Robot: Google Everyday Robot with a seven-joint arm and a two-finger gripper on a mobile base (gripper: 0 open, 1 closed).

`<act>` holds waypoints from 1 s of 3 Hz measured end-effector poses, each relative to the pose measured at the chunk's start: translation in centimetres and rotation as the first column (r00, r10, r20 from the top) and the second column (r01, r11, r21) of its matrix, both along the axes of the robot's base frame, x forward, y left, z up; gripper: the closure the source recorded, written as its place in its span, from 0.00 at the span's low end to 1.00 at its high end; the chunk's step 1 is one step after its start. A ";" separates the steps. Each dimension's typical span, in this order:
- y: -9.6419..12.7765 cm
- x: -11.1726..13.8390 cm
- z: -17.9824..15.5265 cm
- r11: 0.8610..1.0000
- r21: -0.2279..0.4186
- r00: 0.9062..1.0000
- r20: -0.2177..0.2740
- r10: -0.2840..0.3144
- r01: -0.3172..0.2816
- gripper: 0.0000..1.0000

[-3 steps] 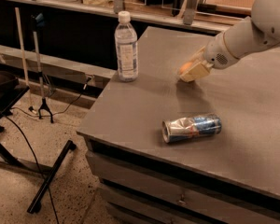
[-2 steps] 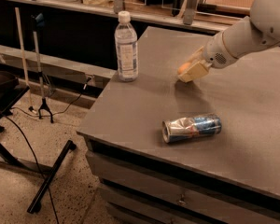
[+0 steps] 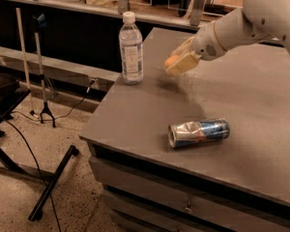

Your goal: Move orange near blue plastic bottle

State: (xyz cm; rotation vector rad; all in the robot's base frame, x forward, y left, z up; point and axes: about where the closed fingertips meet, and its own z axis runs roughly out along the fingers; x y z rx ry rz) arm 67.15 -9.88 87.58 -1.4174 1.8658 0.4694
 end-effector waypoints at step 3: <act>5.2 -0.2 -2.3 0.986 0.112 0.990 -0.048 0.133 -0.127 0.88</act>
Offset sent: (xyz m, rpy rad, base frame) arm -0.0037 0.0561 -0.0271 0.1086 0.0495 0.1321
